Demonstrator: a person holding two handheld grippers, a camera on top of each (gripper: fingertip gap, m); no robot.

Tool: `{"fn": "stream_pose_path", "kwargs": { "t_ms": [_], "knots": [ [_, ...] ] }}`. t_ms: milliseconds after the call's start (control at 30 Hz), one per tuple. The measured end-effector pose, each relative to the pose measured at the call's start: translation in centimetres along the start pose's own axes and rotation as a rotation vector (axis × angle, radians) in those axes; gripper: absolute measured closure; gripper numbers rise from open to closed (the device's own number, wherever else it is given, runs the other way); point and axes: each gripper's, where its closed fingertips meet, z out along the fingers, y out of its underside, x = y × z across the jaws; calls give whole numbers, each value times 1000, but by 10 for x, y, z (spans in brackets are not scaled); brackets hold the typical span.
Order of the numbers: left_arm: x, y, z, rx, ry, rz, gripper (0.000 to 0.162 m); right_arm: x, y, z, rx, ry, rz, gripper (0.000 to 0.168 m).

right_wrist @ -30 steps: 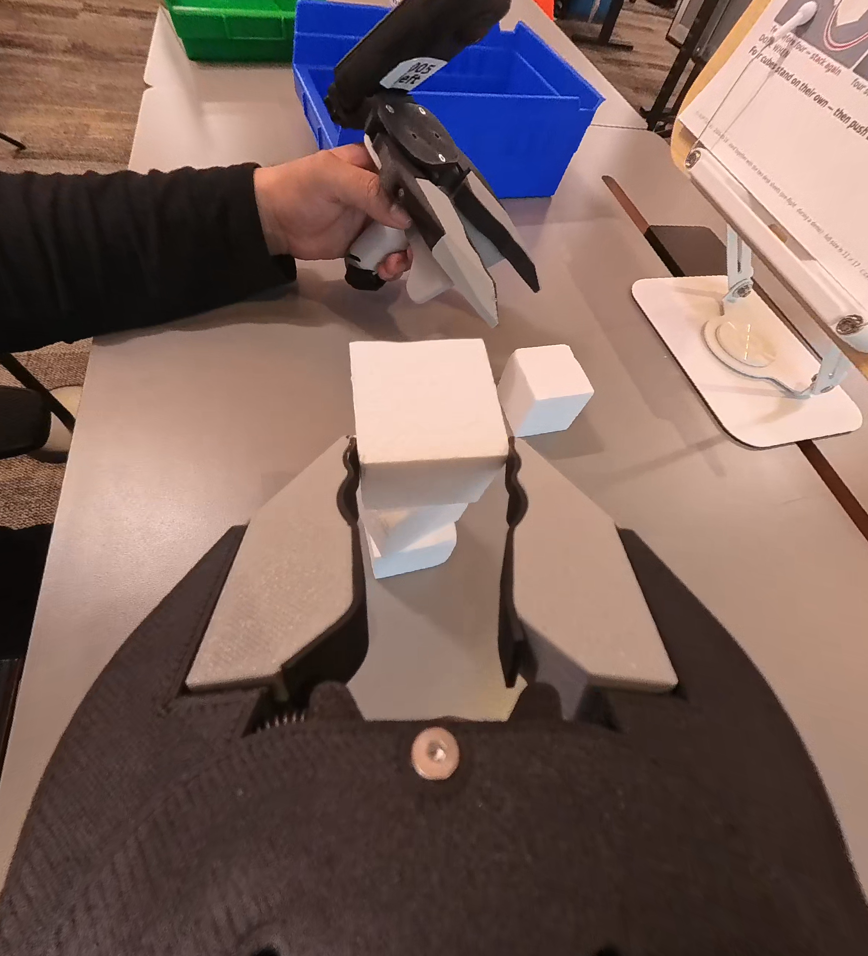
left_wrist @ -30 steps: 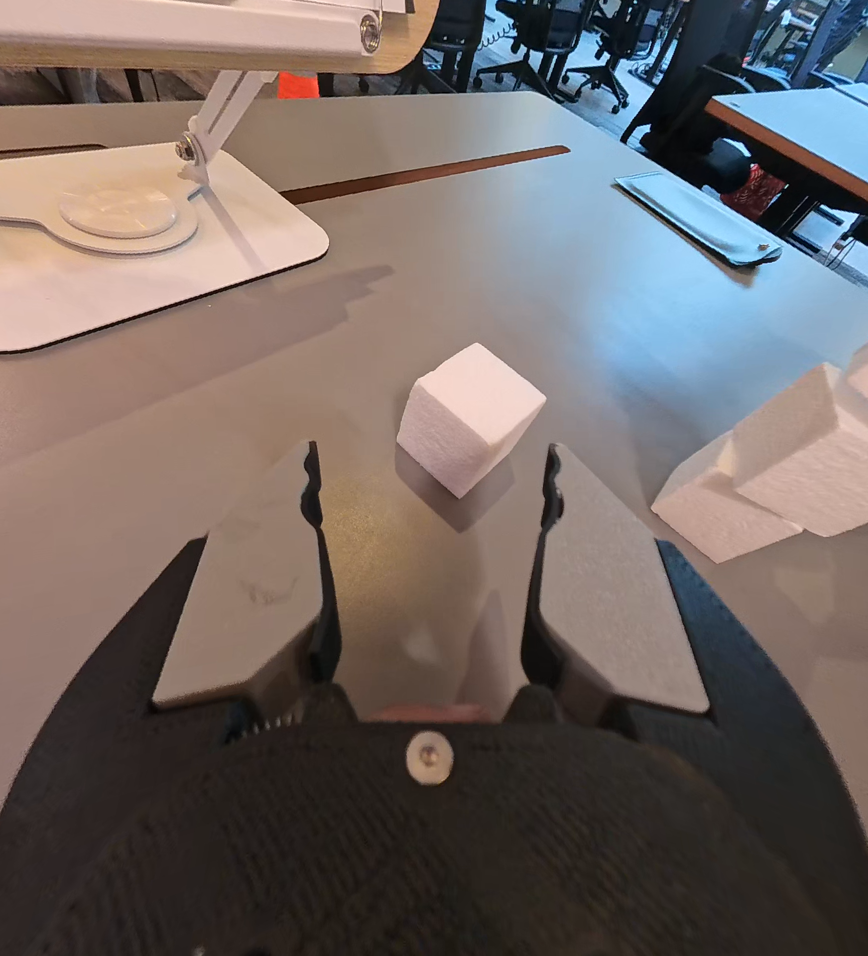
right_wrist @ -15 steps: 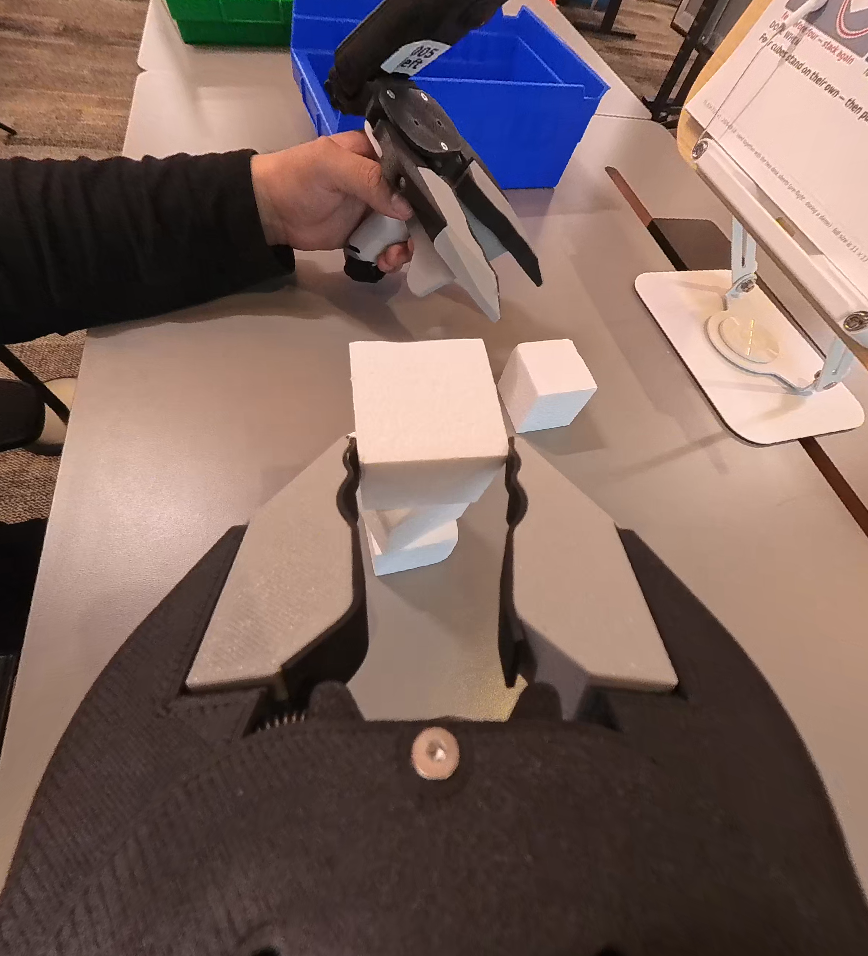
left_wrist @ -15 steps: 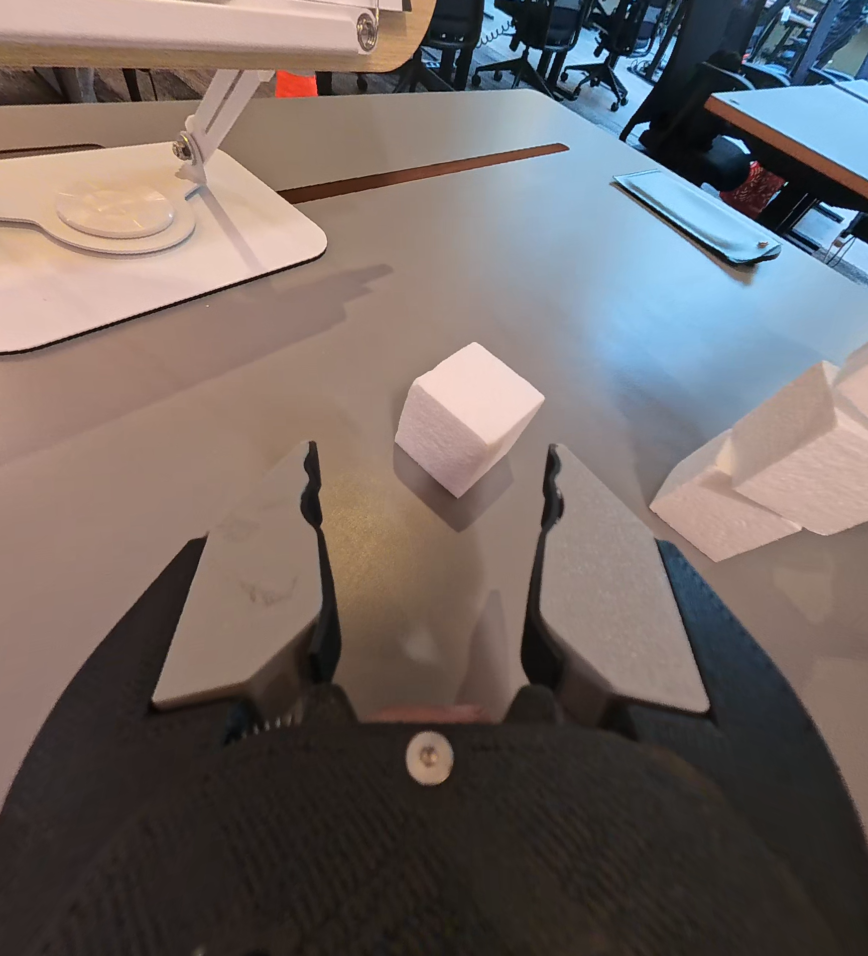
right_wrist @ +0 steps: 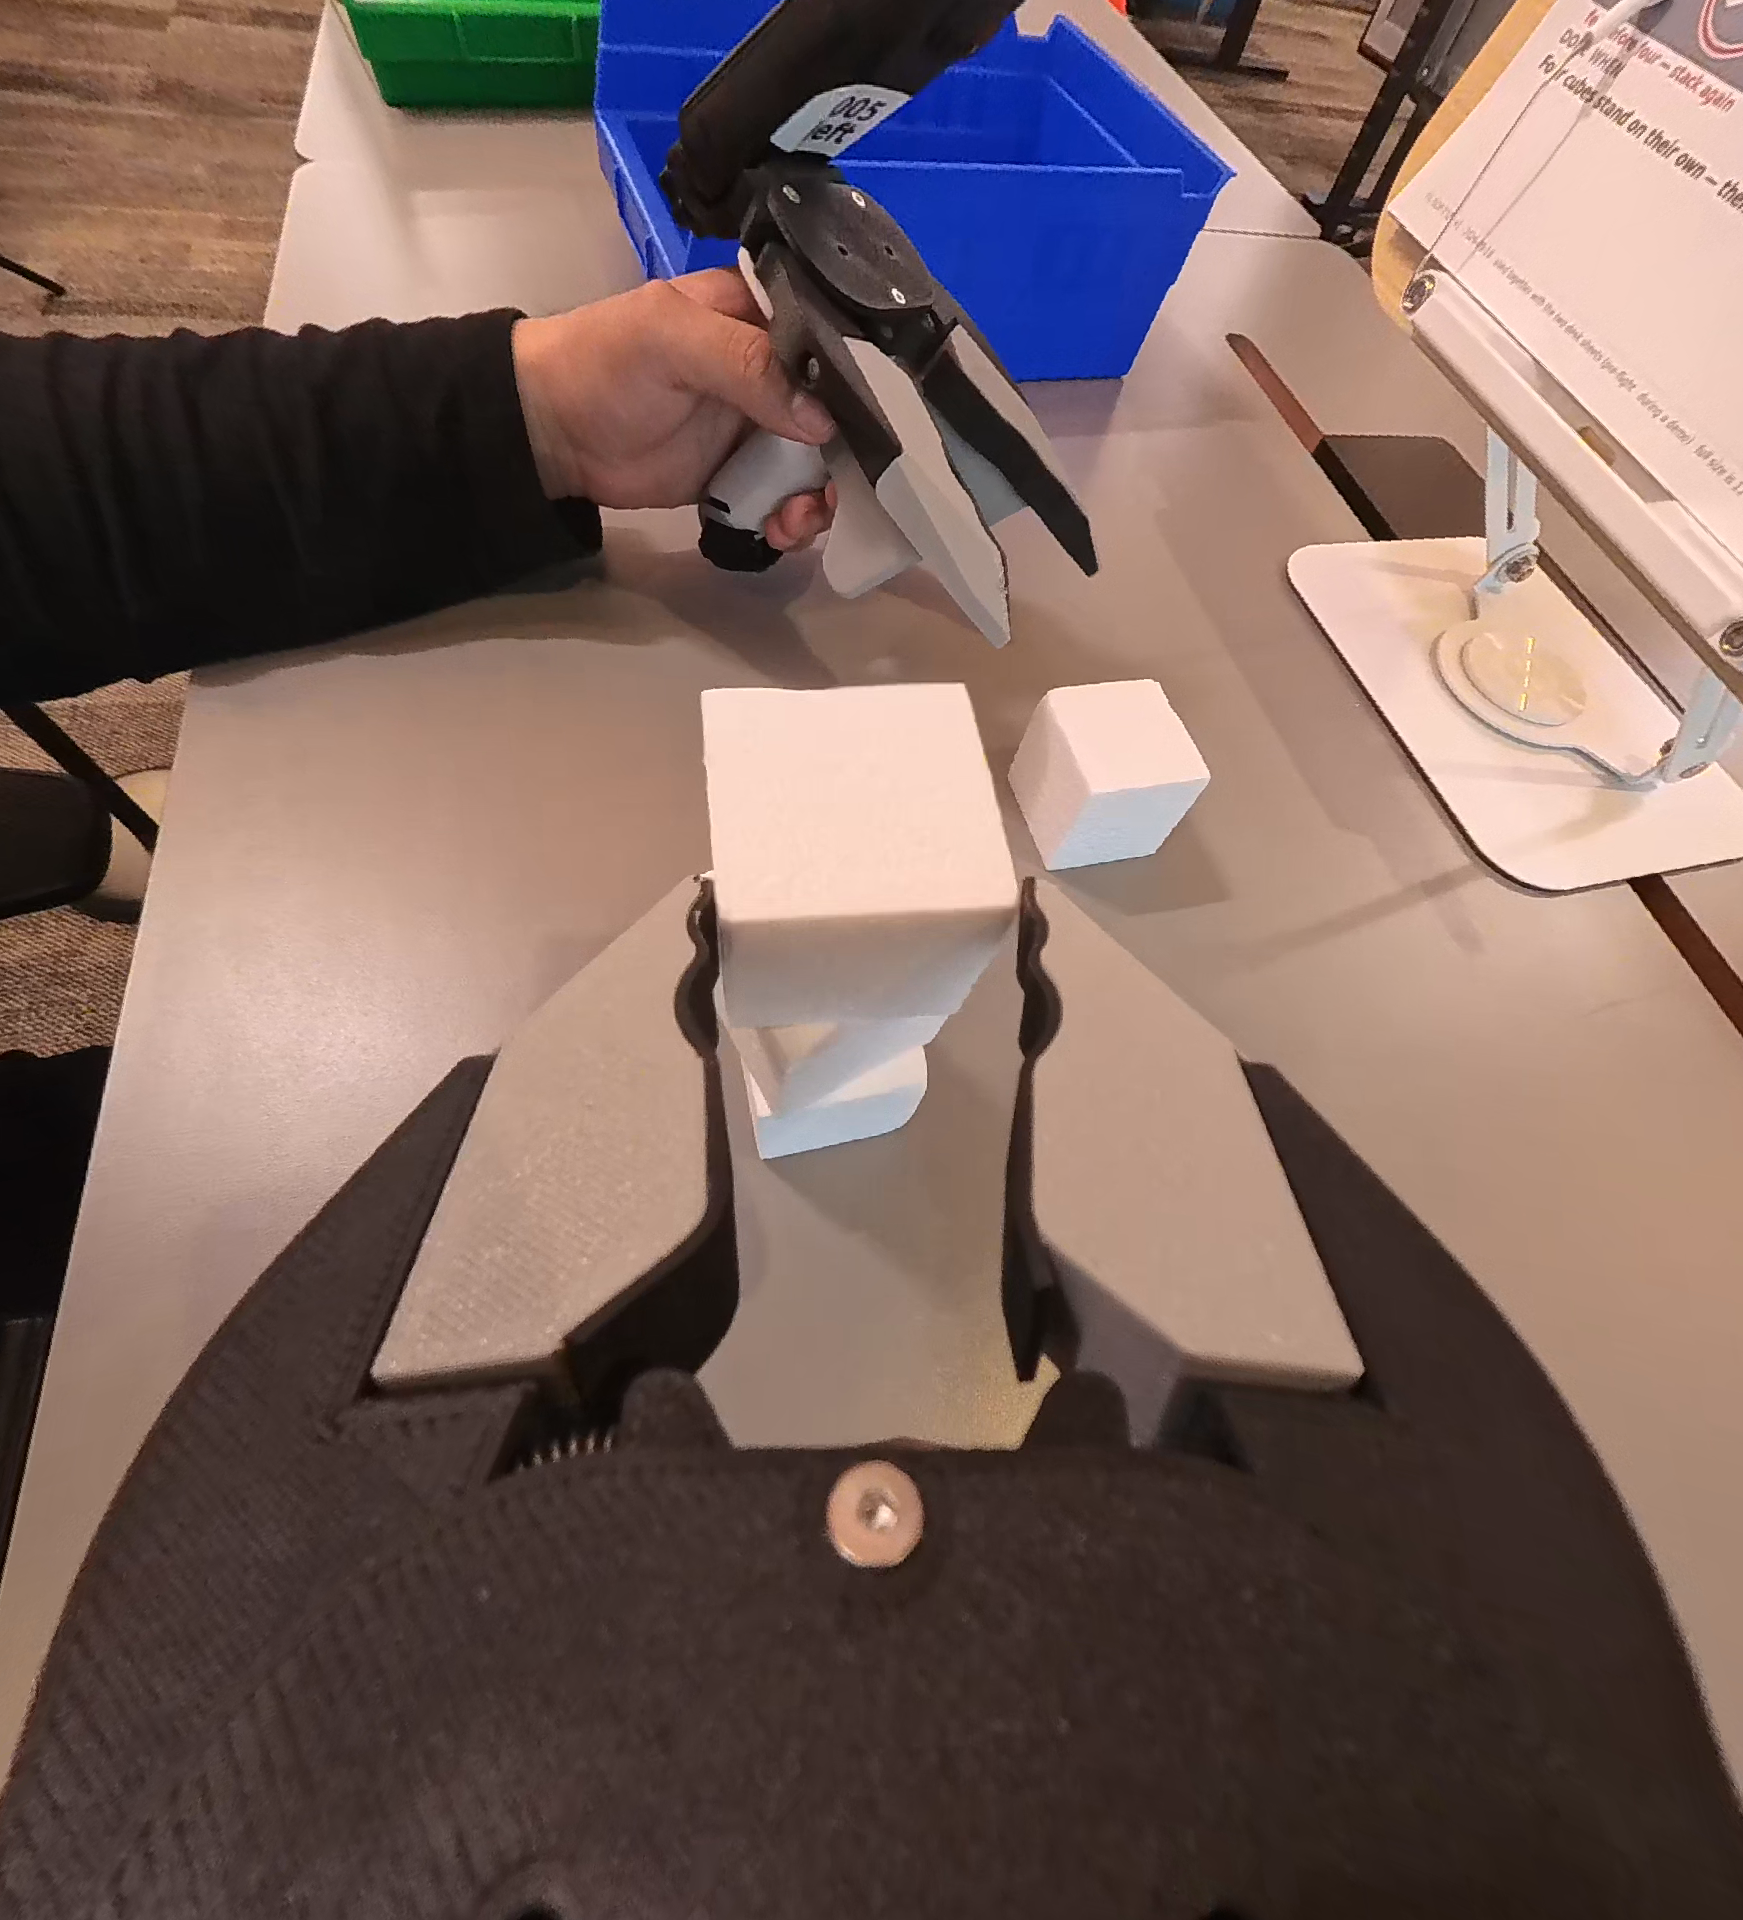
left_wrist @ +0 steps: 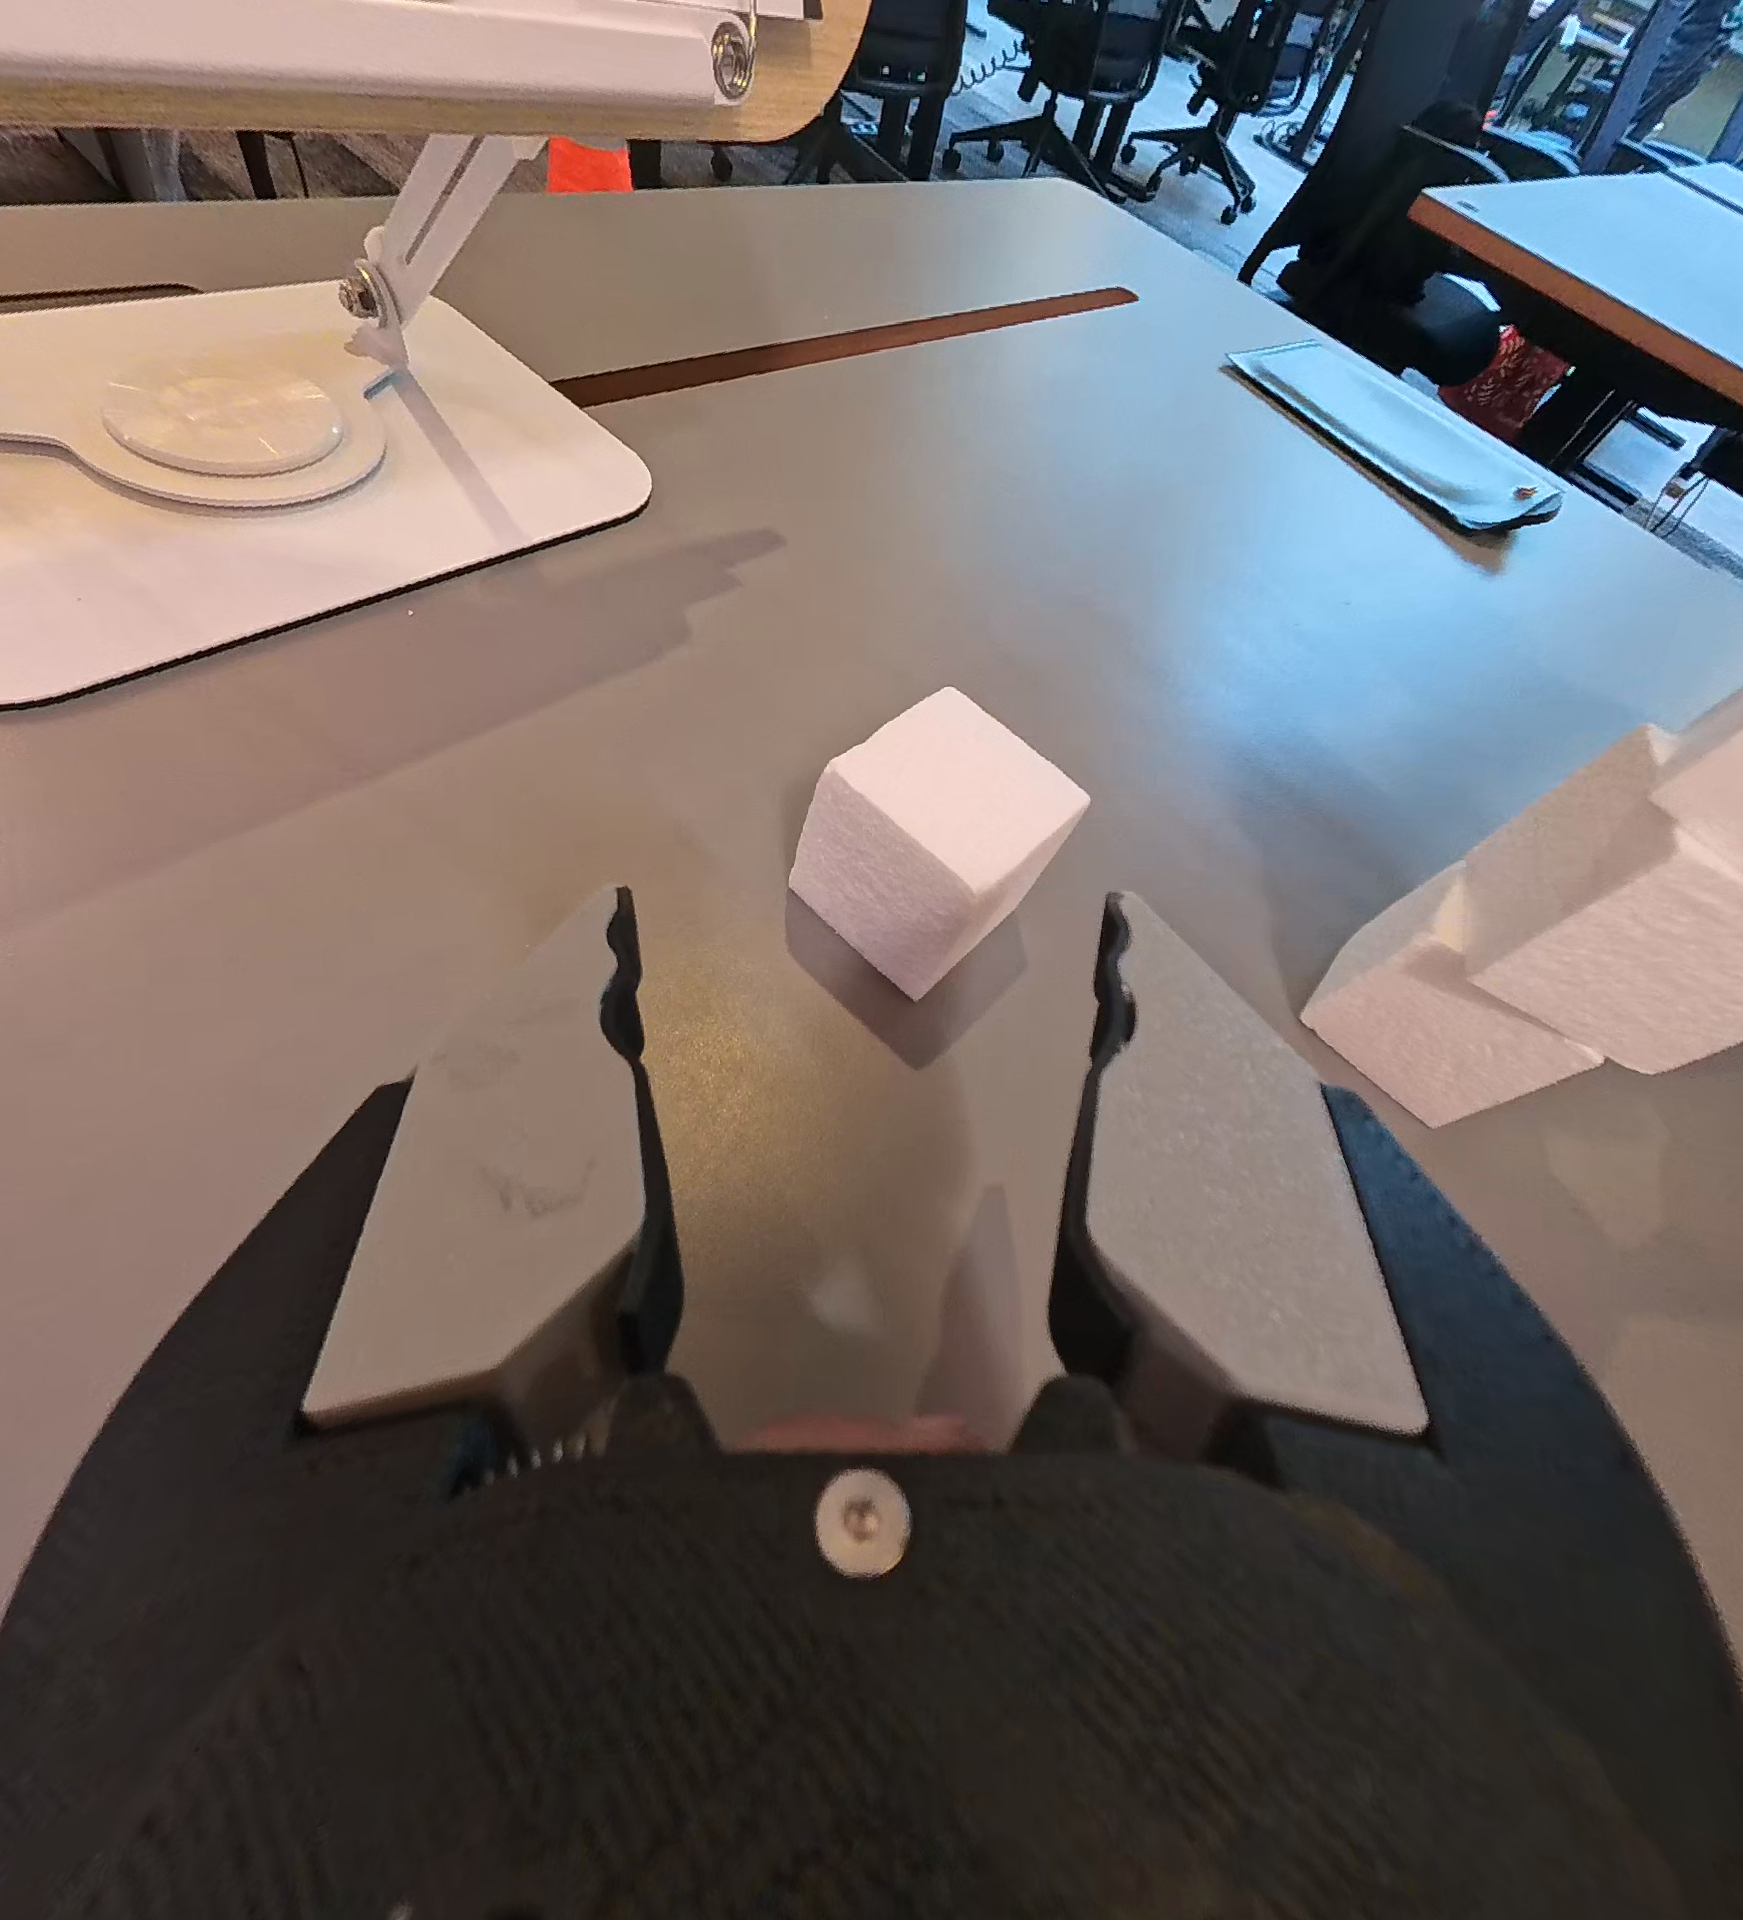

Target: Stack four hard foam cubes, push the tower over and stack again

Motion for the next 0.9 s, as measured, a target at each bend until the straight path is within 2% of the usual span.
{"fn": "stream_pose_path", "kwargs": {
  "t_ms": [433,533,667,900],
  "knots": [
    [4,-1,2,7,17,-4,72,8,-10,-13,64,18,1,110],
    [7,0,6,6,22,1,68,15,-18,-22,124,46,2,111],
    [17,0,12,-3,36,9,63,10,-35,-38,242,-16,36,114],
    [27,-2,15,-7,34,62,64,14,-31,-41,232,-3,24,116]
  ]
}}
